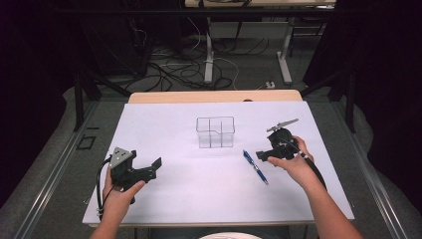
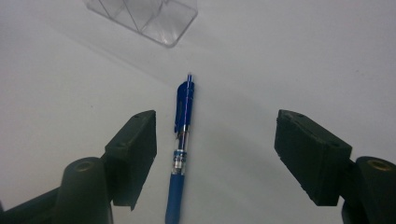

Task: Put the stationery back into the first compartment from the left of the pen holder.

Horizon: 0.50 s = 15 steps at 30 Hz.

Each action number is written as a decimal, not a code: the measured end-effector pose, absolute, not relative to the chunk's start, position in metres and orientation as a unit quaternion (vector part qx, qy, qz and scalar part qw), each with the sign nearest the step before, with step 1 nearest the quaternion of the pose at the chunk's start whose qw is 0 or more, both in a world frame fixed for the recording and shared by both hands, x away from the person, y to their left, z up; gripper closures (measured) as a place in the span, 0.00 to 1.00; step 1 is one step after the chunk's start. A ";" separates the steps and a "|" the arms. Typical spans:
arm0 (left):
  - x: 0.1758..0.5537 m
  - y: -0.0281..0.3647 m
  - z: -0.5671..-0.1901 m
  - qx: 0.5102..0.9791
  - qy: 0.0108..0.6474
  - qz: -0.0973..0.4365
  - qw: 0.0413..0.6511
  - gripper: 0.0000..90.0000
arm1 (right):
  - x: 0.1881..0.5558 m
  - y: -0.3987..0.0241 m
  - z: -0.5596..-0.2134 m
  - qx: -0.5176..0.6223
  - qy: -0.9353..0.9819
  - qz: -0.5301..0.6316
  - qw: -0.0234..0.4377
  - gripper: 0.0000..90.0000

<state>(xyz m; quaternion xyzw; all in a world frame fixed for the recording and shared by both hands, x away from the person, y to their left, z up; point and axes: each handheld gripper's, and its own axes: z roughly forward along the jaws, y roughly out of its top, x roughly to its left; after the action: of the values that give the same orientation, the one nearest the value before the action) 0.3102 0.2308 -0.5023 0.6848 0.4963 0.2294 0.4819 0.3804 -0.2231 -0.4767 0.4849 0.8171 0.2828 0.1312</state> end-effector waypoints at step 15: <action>0.311 0.230 -0.504 0.695 0.489 0.229 0.474 0.00 | 0.380 -0.210 -0.503 0.506 0.824 0.237 0.094 0.56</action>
<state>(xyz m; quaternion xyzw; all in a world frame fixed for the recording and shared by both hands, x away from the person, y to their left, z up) 0.3109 0.2297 -0.5036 0.6952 0.4891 0.2288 0.4745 0.3803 -0.2096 -0.5035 0.5061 0.8239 0.2374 0.0937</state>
